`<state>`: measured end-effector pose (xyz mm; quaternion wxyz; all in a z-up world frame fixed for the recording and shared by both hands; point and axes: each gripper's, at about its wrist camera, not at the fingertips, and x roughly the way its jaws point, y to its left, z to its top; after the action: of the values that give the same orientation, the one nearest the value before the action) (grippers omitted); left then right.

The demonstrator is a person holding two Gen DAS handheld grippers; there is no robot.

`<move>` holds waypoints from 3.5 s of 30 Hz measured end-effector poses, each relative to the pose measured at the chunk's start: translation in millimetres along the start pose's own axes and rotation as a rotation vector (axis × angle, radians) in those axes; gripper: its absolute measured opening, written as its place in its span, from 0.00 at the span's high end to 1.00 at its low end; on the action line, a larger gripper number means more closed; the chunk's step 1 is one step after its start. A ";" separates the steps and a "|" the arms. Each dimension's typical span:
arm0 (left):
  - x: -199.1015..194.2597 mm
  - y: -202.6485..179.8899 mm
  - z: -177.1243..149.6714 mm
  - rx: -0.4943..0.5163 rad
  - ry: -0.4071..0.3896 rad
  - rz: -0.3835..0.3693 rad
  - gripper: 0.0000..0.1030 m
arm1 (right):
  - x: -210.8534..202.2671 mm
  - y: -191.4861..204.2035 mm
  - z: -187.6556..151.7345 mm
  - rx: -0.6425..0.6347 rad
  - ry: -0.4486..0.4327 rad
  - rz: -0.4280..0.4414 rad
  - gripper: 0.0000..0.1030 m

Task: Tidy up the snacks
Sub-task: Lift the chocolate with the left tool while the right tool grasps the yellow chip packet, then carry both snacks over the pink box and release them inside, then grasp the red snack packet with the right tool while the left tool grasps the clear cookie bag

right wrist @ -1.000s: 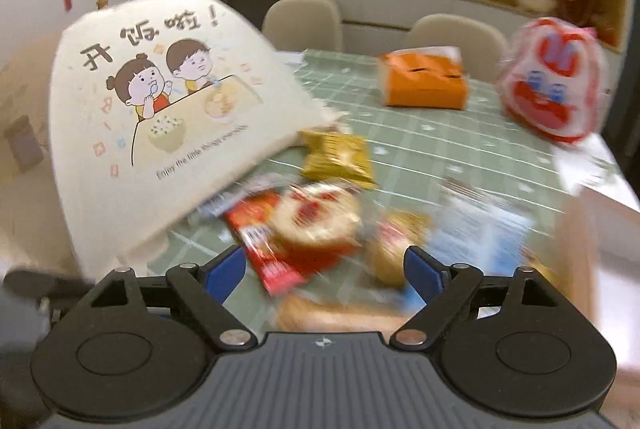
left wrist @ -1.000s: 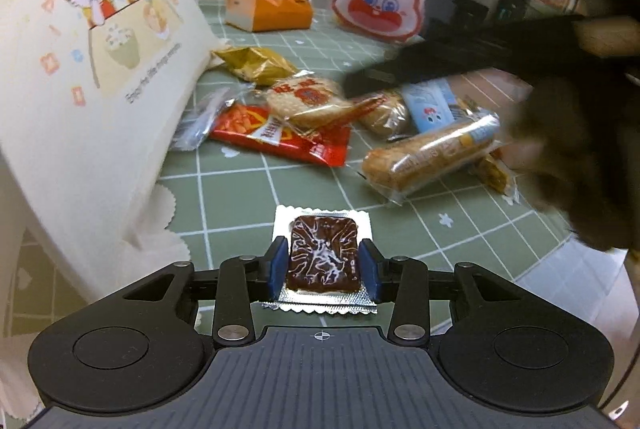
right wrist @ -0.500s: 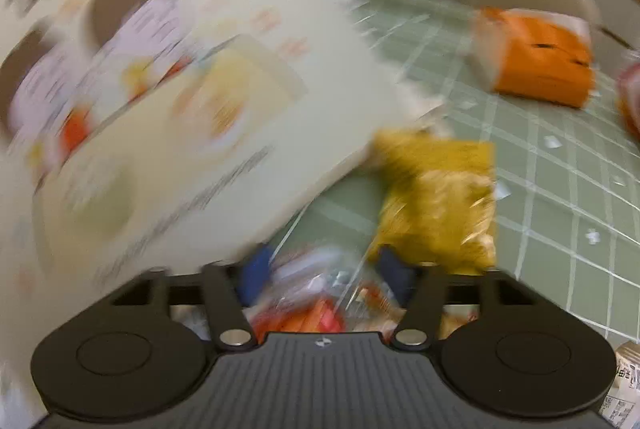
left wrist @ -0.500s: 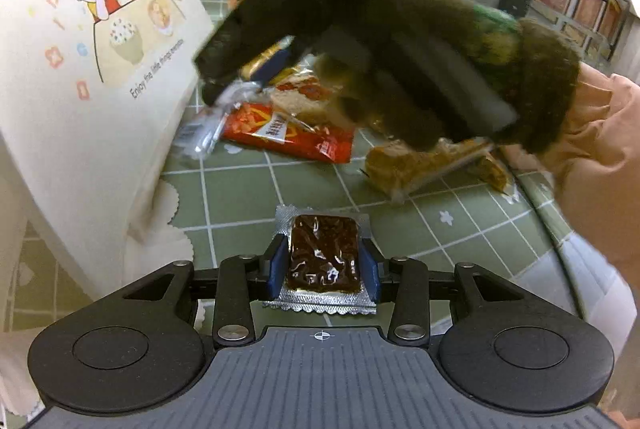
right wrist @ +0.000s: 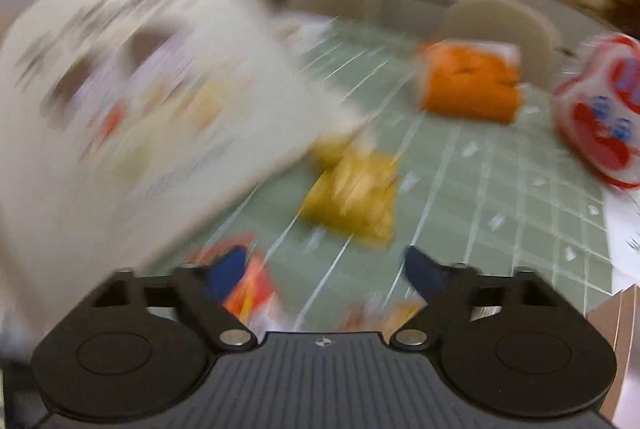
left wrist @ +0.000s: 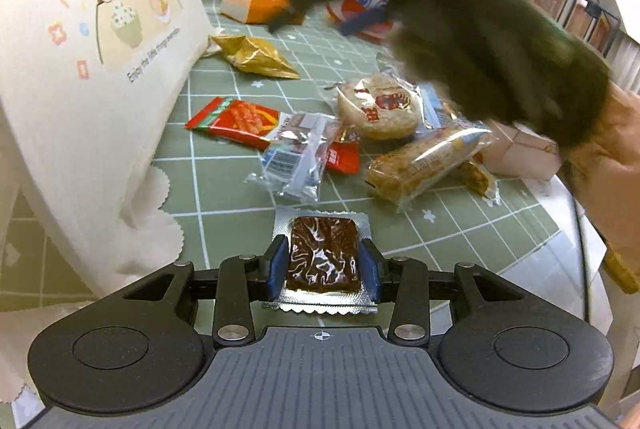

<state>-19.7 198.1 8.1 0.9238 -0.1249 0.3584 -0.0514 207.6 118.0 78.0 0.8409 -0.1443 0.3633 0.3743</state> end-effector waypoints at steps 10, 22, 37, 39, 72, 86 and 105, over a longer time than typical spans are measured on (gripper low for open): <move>2.9 -9.7 -1.8 0.073 0.003 0.035 0.60 | 117.5 -13.0 42.3 0.168 0.205 -0.050 0.25; 2.2 -25.9 -11.1 0.150 -0.040 0.087 0.60 | -94.5 -5.0 -20.4 0.050 0.017 0.077 0.38; -7.0 -147.0 -61.5 0.458 -0.019 -0.151 0.61 | -228.3 -38.1 -235.4 0.137 0.050 -0.283 0.39; -6.4 -158.9 -61.7 0.480 -0.027 -0.153 0.61 | -250.5 -43.2 -244.4 0.147 0.000 -0.317 0.39; -37.0 -208.7 -9.0 0.565 -0.203 -0.139 0.59 | -263.8 -85.1 -276.5 0.188 -0.159 -0.085 0.41; 133.0 -231.8 190.4 0.124 -0.040 -0.302 0.61 | -268.4 -248.8 -130.6 0.447 -0.307 -0.249 0.32; 47.4 4.7 136.7 -0.161 -0.014 0.151 0.65 | -171.5 -152.7 -131.3 0.265 -0.085 -0.173 0.22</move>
<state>107.5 220.4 73.4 0.9144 -0.1716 0.3634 0.0482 175.5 -143.2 105.6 0.8963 -0.0471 0.3597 0.2551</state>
